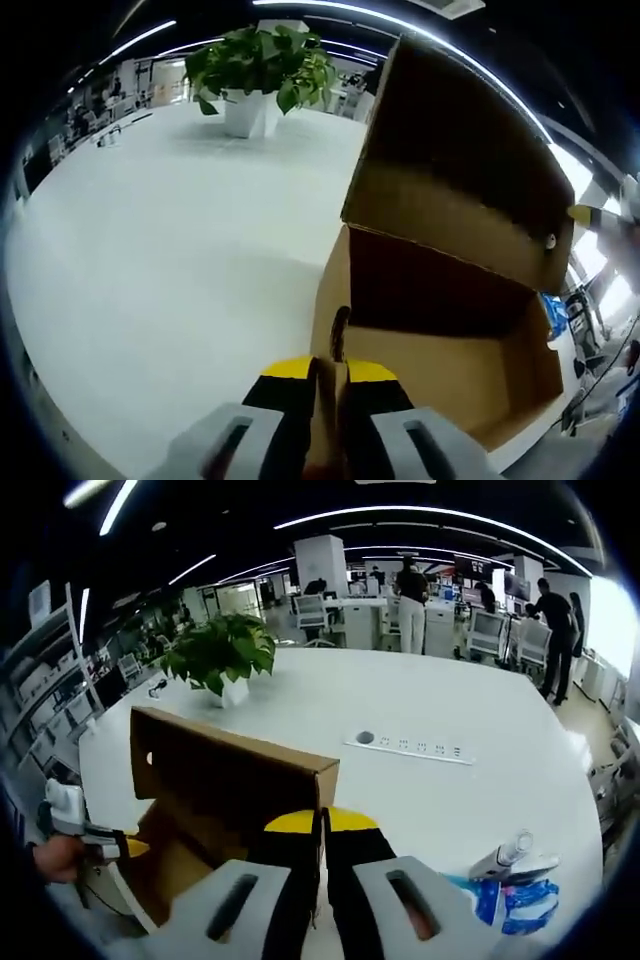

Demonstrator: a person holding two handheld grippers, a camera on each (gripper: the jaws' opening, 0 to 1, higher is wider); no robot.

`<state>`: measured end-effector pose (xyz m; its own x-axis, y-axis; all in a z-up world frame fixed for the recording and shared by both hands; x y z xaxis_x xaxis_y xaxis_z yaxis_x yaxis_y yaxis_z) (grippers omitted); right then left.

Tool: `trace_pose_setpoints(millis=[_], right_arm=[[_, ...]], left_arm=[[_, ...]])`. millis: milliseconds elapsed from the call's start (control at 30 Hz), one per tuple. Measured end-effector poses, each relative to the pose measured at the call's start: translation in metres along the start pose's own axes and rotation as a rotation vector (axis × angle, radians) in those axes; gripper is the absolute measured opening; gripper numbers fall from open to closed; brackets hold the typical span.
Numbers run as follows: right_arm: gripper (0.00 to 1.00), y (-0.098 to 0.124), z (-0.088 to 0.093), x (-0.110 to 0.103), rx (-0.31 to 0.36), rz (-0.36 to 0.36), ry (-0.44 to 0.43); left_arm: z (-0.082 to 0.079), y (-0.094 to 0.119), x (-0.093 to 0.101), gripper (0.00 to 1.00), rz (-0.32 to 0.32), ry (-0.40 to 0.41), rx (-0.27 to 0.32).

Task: Operate the shoe box by opening the lid, removing the specified soft item, and placing it in the target area until the item is outside and the box remains undamaged.

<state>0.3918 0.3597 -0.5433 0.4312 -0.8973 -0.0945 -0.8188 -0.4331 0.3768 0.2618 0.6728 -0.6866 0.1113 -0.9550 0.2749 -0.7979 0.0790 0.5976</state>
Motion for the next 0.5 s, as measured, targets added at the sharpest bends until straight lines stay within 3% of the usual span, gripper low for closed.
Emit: trace_pose_setpoints(millis=[500], right_arm=[[0.00, 0.013, 0.002, -0.003, 0.046, -0.047, 0.033]], left_arm=[[-0.004, -0.005, 0.001, 0.11, 0.011, 0.056, 0.009]])
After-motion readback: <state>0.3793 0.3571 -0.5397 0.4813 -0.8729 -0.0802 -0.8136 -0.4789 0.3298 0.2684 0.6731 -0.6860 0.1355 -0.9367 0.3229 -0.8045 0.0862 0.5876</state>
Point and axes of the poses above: the point that each gripper's makers call its tool centre point, and the gripper's own axes: y roughly backward along the fingers, x roughly to its right, z roughly out of its underside, the point moved 6 cm from there along y, roughly backward along the fingers, and after that the axes turned 11 degrees about x, right-handed, at the moved point
